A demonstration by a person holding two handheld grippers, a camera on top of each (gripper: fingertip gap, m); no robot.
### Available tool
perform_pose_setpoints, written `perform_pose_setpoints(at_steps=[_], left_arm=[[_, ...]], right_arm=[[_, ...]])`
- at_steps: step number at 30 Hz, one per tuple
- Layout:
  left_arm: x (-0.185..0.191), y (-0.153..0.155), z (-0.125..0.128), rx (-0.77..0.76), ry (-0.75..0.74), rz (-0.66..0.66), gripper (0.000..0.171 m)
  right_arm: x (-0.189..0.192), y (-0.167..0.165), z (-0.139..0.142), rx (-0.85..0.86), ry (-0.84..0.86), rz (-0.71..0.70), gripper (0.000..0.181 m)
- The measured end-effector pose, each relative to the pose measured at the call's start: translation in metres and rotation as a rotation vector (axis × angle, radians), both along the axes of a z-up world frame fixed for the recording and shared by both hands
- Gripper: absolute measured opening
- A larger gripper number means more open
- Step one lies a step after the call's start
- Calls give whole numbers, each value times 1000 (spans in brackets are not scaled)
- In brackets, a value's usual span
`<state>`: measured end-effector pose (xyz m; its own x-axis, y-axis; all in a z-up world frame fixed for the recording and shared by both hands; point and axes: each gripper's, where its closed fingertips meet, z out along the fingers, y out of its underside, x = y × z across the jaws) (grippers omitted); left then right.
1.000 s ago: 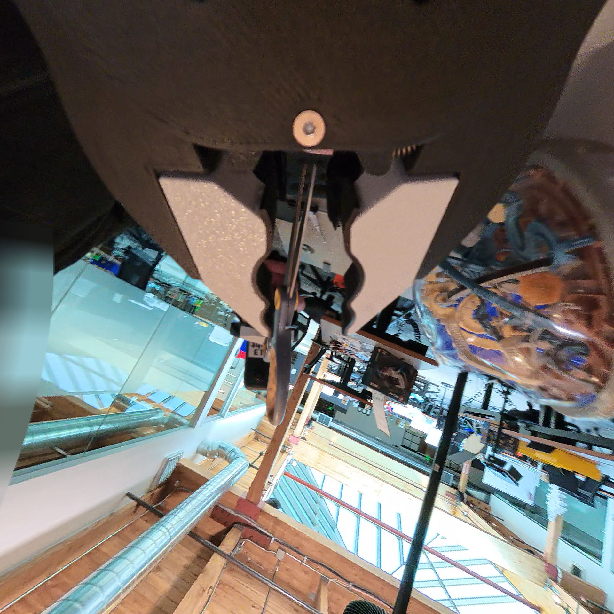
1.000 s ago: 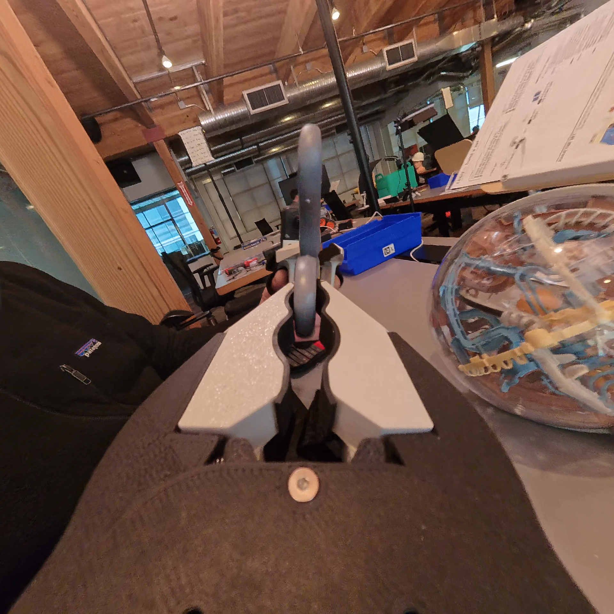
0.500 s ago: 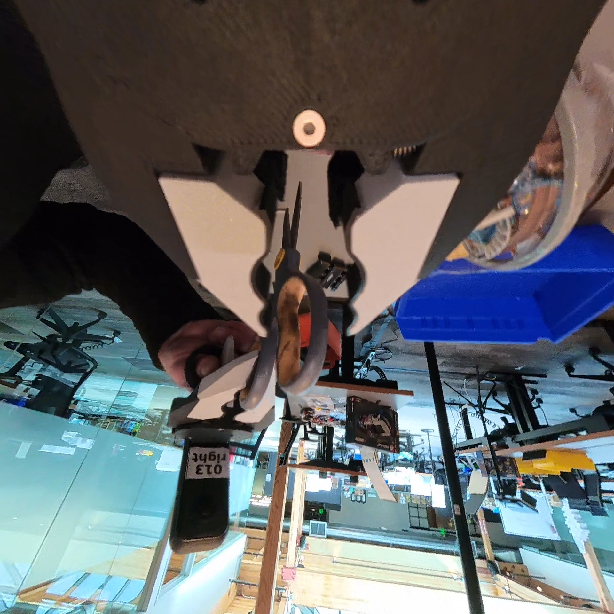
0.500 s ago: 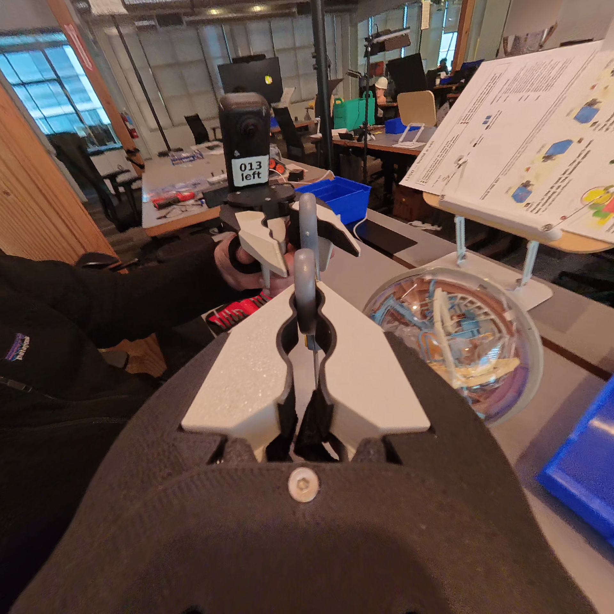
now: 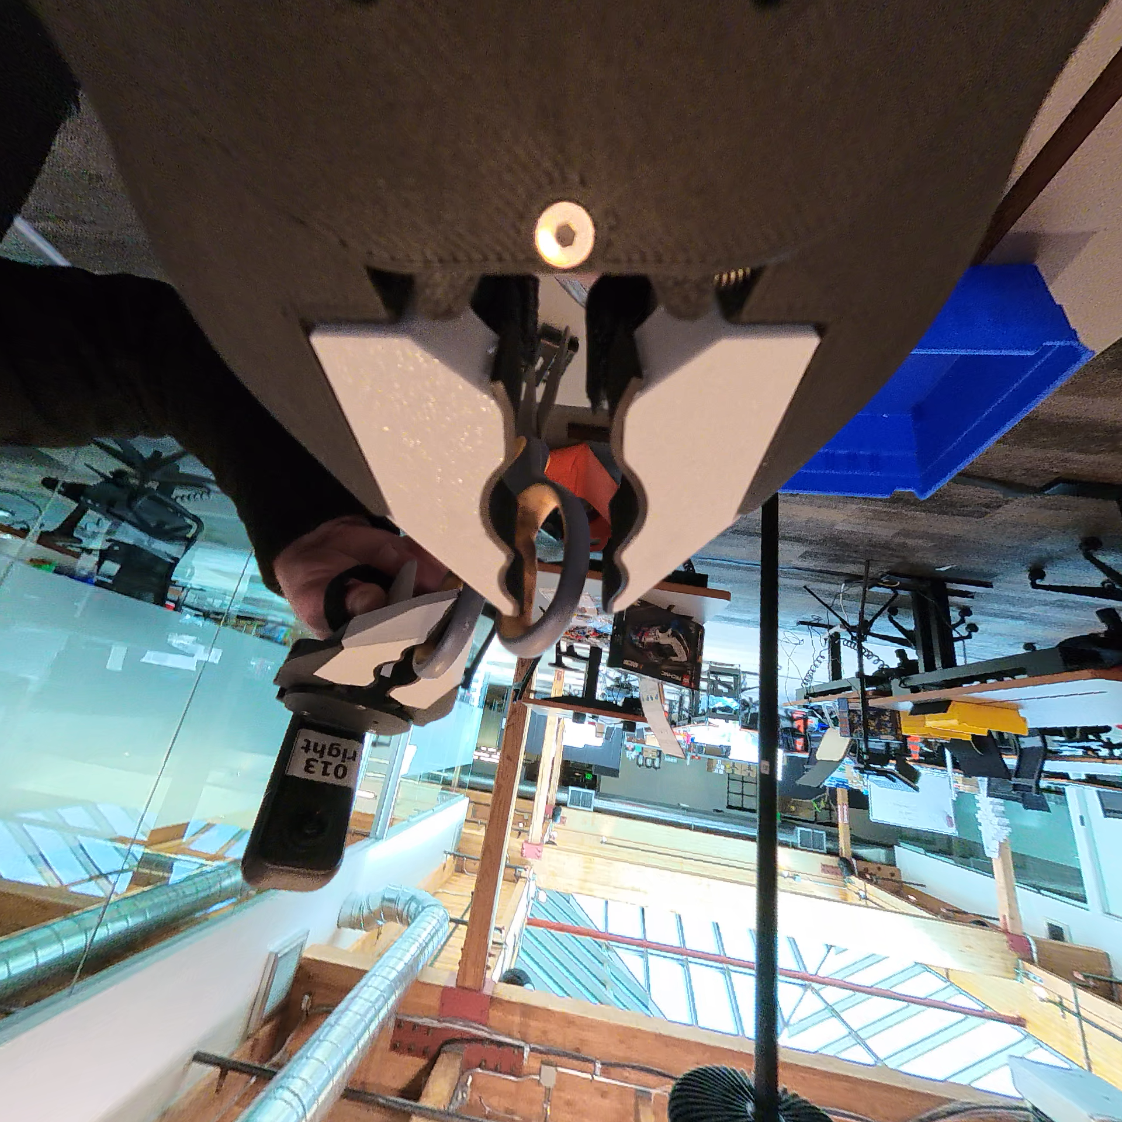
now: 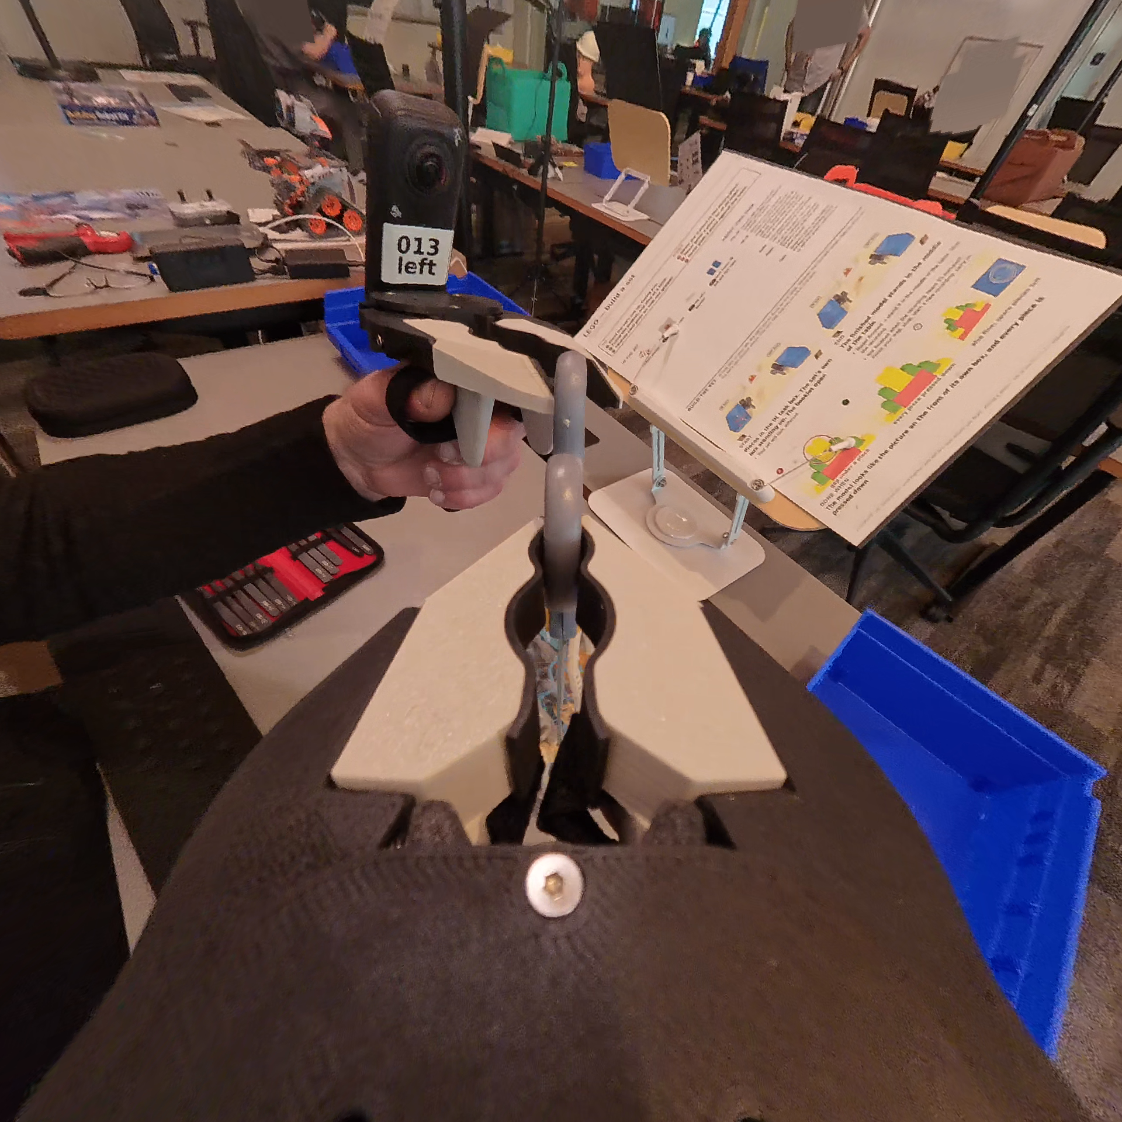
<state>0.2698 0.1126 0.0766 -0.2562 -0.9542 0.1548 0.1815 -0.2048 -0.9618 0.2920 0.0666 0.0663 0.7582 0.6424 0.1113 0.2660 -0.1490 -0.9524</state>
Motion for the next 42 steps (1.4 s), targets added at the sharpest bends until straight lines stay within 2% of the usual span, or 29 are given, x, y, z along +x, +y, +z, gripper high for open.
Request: perform_pose_setpoints(at_steps=[2, 6, 10, 15, 19, 22, 30, 42], left_arm=[[0, 9, 2, -30, -31, -10, 12], [-3, 22, 7, -35, -85, 21, 10], [-1, 37, 4, -78, -77, 31, 9], [5, 55, -16, -174, -56, 4, 9], [3, 67, -20, -242, -89, -4, 9], [-1, 74, -19, -237, -112, 20, 8], [8, 80, -35, -304, -51, -7, 9], [19, 75, -64, -404, 51, -34, 9]], right_arm=[[1, 11, 0, -17, -1, 6, 0], [-2, 24, 4, -28, -20, 19, 0], [-2, 36, 3, -56, -21, 20, 0], [4, 52, -9, -124, -34, -6, 0], [4, 62, -9, -147, -36, -3, 0], [0, 68, -9, -149, -54, -2, 0], [3, 81, -23, -239, -88, -3, 0], [12, 79, -50, -349, -121, -5, 0]])
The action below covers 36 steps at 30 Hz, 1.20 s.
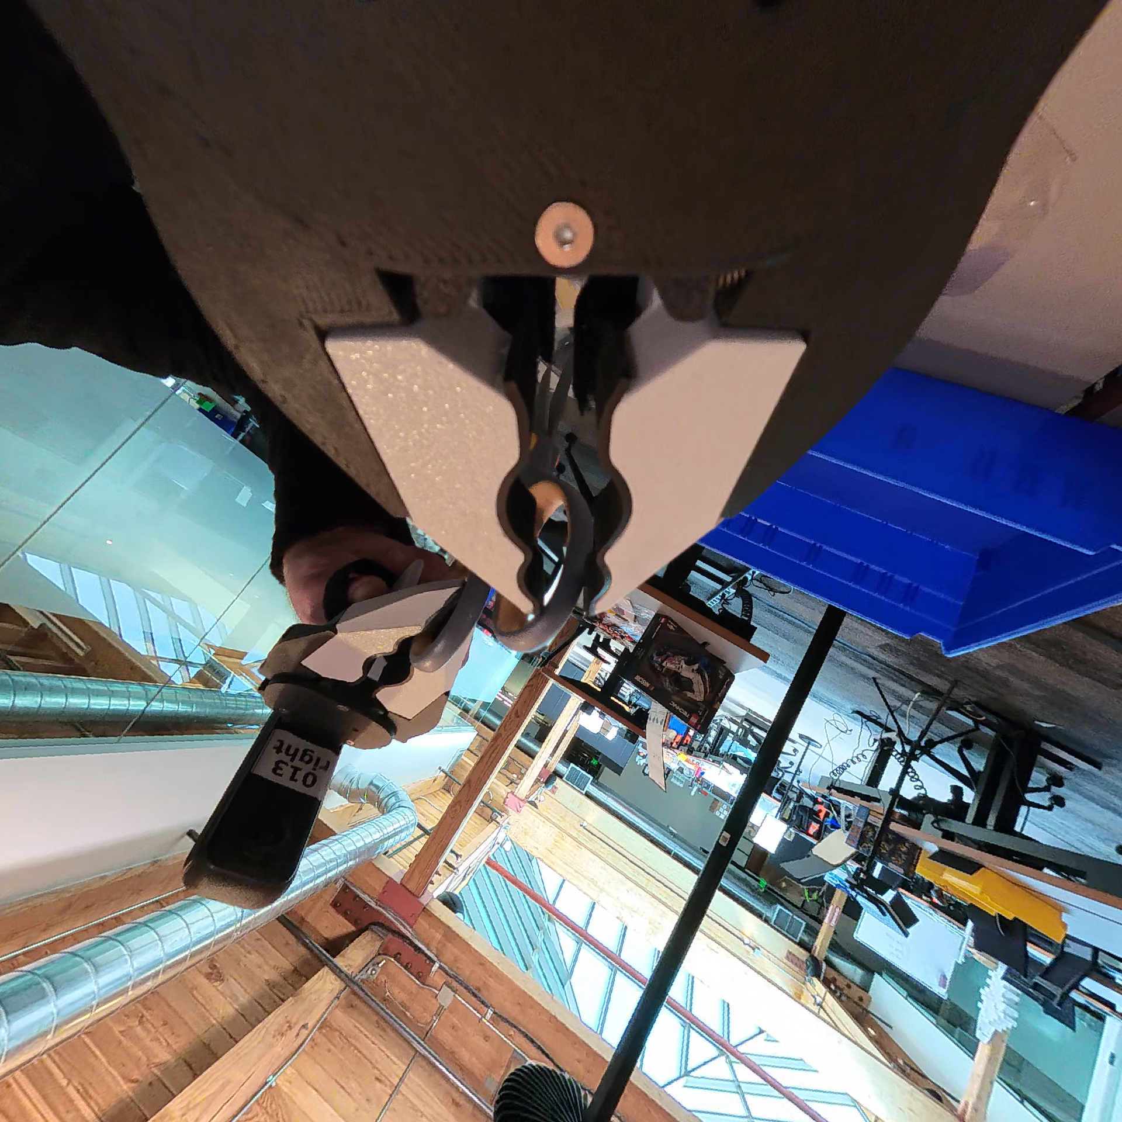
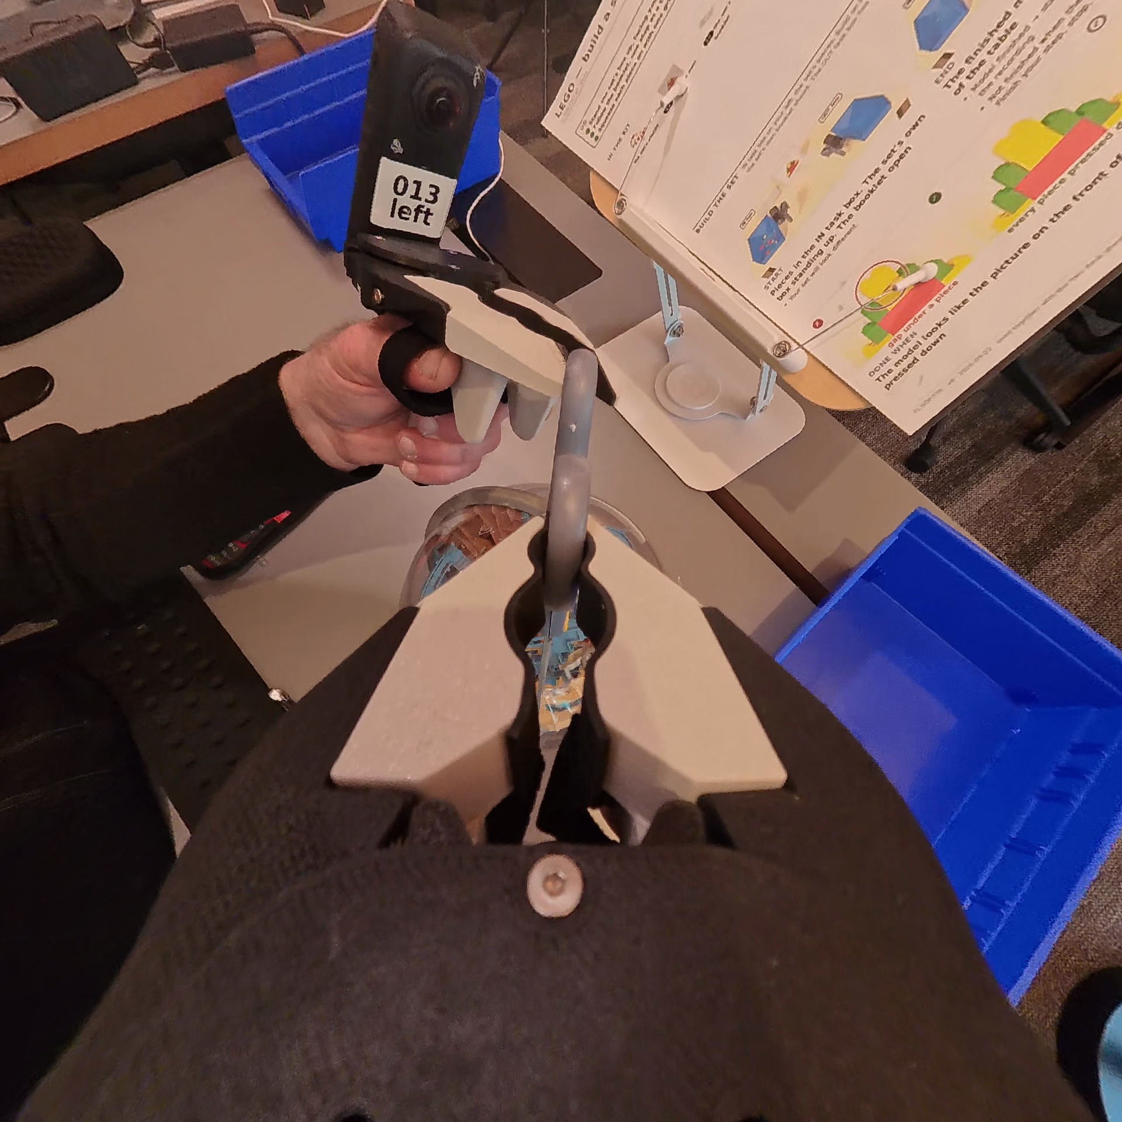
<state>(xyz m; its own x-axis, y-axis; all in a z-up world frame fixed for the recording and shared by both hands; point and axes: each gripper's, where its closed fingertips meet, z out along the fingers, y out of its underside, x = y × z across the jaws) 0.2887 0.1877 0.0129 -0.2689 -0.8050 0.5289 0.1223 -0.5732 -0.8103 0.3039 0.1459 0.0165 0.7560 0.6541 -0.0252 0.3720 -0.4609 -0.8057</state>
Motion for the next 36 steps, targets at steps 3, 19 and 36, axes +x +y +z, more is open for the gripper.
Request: perform_pose_setpoints(at_steps=[3, 19, 36], left_arm=[[1, -2, -6, -19, 26, -18, 9], [-3, -4, 9, 88, -84, -92, 26], [5, -27, -10, 179, 21, -258, 18]], right_arm=[[1, -1, -4, -24, 3, 5, 0], [5, -6, -1, -31, 26, 11, 0], [5, -6, -3, -105, 40, 51, 0]])
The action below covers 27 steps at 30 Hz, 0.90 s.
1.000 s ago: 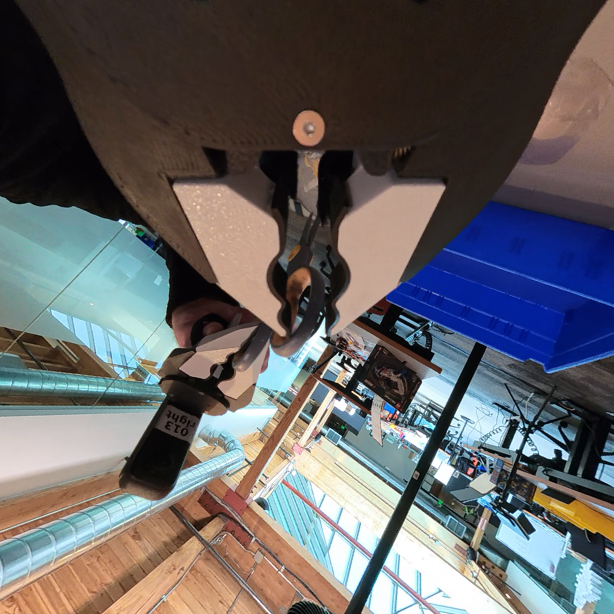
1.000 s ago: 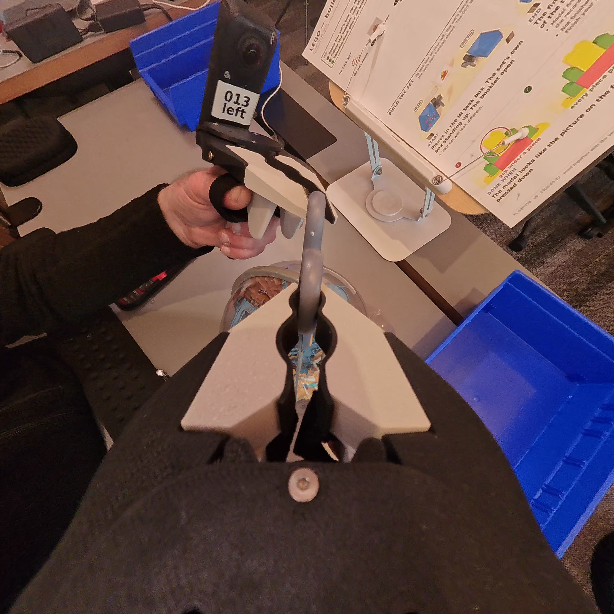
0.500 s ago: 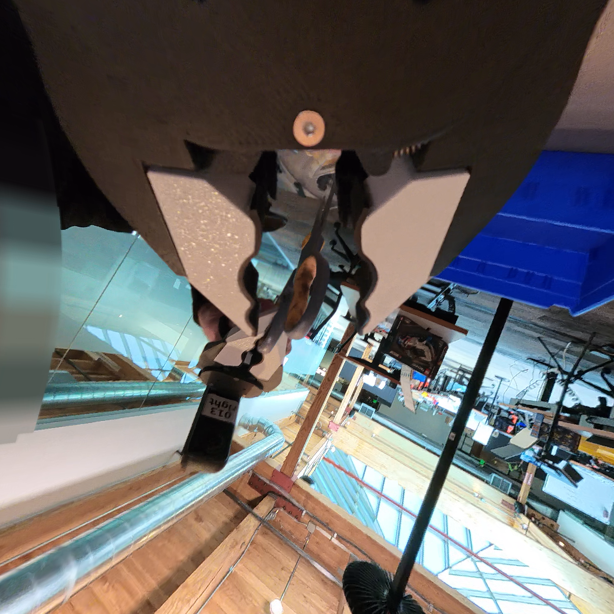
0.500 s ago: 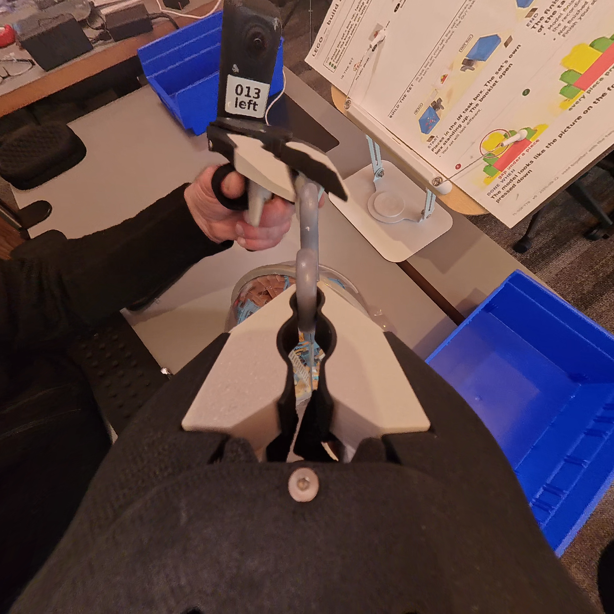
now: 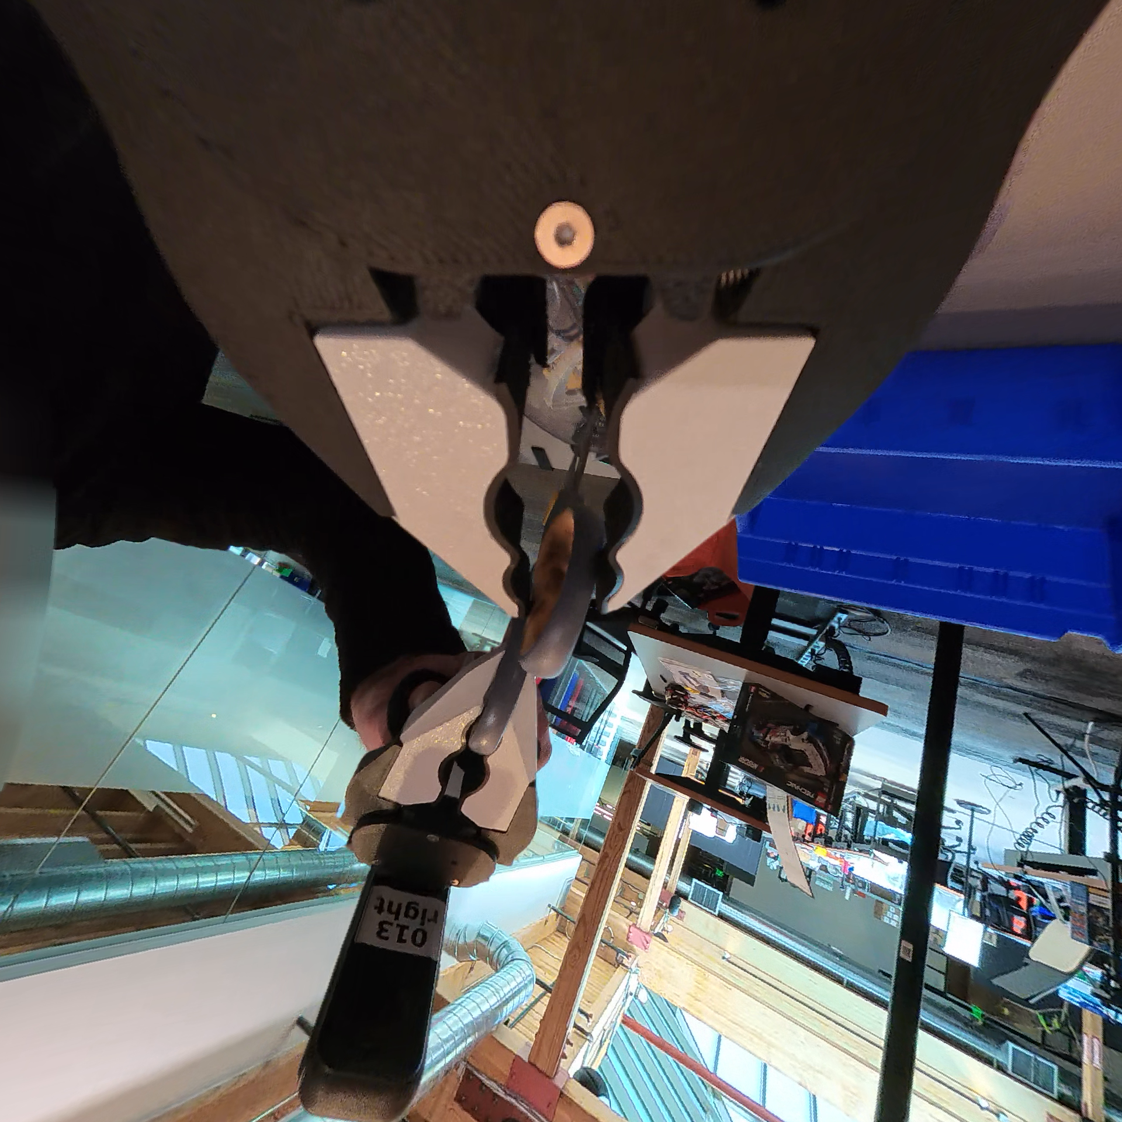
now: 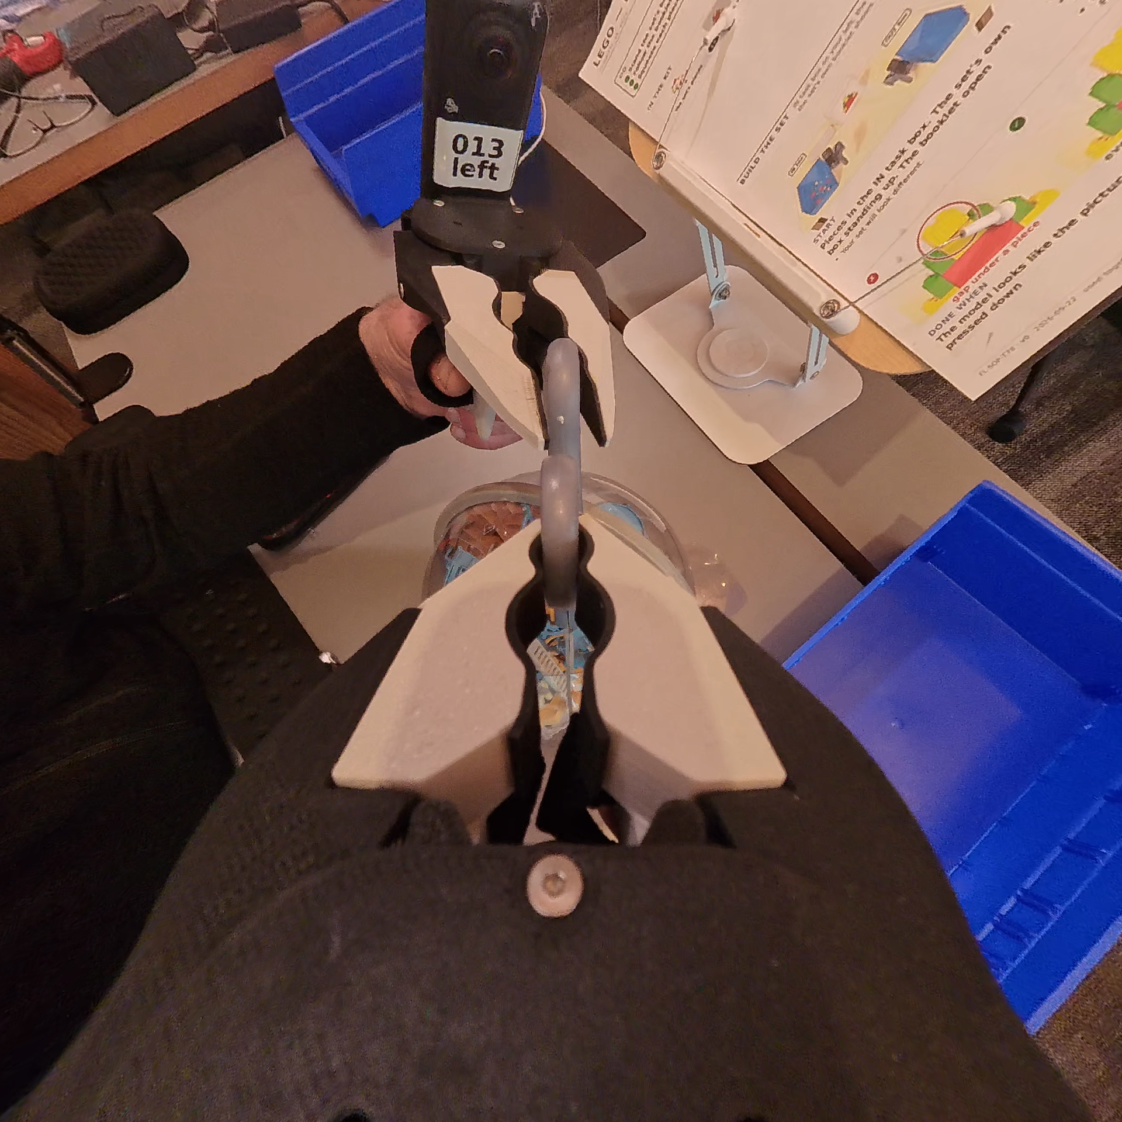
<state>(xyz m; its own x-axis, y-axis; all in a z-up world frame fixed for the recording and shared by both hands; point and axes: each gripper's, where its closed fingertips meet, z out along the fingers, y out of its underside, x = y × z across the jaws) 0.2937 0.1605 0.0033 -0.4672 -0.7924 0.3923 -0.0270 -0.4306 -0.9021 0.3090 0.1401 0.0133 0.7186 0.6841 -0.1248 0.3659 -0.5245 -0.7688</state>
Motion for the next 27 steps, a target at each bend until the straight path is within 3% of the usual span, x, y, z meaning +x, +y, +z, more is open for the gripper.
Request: perform_pose_setpoints(at_steps=[12, 27], left_arm=[[-2, -9, -25, -67, 5, -59, 15], [7, -28, -21, 6, -34, -39, 11]], right_arm=[[-5, 0, -20, -80, -96, 44, 0], [2, -14, -19, 7, -51, 59, 0]])
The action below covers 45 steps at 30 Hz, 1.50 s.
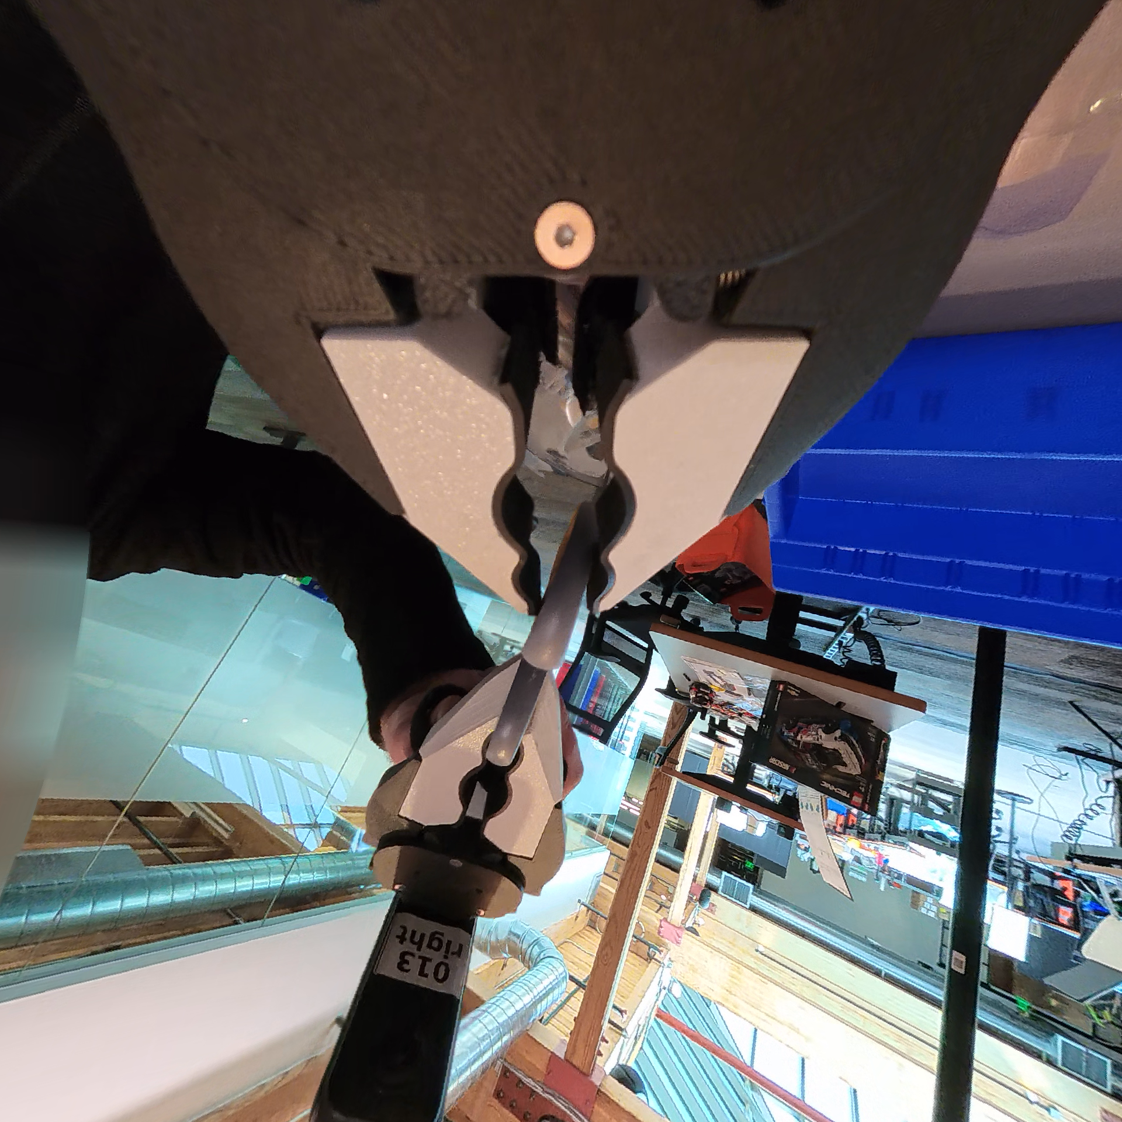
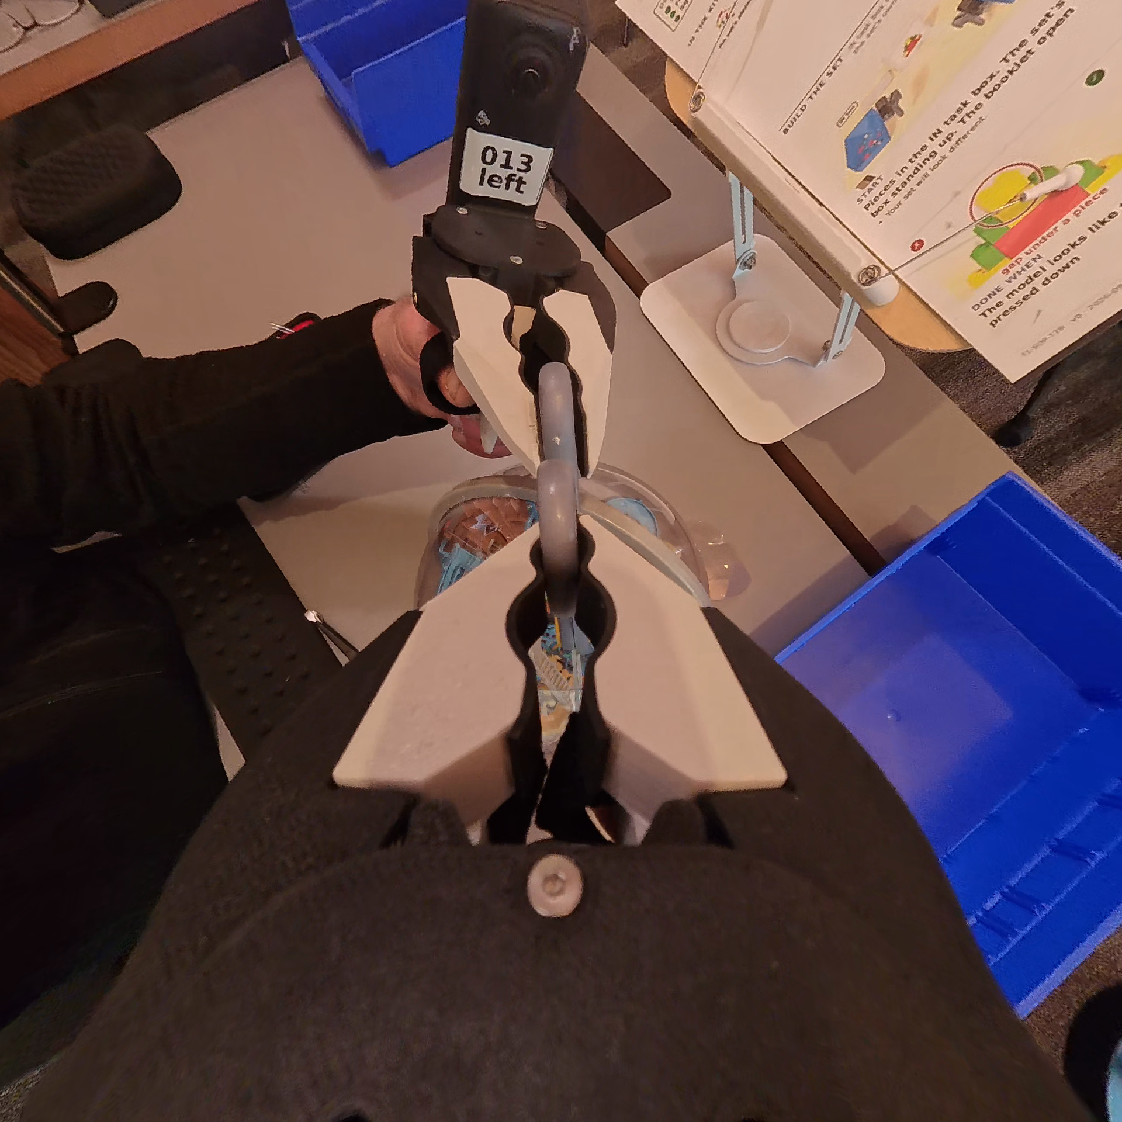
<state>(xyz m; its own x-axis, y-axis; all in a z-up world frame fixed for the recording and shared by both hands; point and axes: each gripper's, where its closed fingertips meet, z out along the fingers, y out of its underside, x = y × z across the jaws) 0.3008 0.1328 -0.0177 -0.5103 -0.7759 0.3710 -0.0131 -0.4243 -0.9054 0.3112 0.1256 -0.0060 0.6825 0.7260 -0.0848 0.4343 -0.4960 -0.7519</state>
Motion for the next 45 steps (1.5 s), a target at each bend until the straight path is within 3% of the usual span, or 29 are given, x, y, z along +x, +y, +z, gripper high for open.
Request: perform_pose_setpoints(at_steps=[7, 12, 19, 21, 24, 33, 45], left_arm=[[3, -4, 4, 120, 40, 62, 14], [-7, -6, 24, 91, -69, 38, 10], [-10, -4, 15, 73, -58, 58, 11], [-16, -5, 9, 65, -46, 34, 18], [-10, -6, -2, 112, -6, 66, 11], [0, -17, 4, 121, -51, -9, 8], [11, -28, 14, 173, -52, 35, 8]], right_arm=[[-3, -3, 2, 28, 2, 13, 0], [-8, -7, 4, 71, 6, 43, 0], [-4, -11, 2, 68, 32, 45, 0], [-2, -13, 2, 47, 42, 55, 0], [-1, -14, -2, 16, 36, 72, 0], [6, -22, -3, 44, 54, 34, 0], [5, -25, 0, 92, 28, 27, 0]])
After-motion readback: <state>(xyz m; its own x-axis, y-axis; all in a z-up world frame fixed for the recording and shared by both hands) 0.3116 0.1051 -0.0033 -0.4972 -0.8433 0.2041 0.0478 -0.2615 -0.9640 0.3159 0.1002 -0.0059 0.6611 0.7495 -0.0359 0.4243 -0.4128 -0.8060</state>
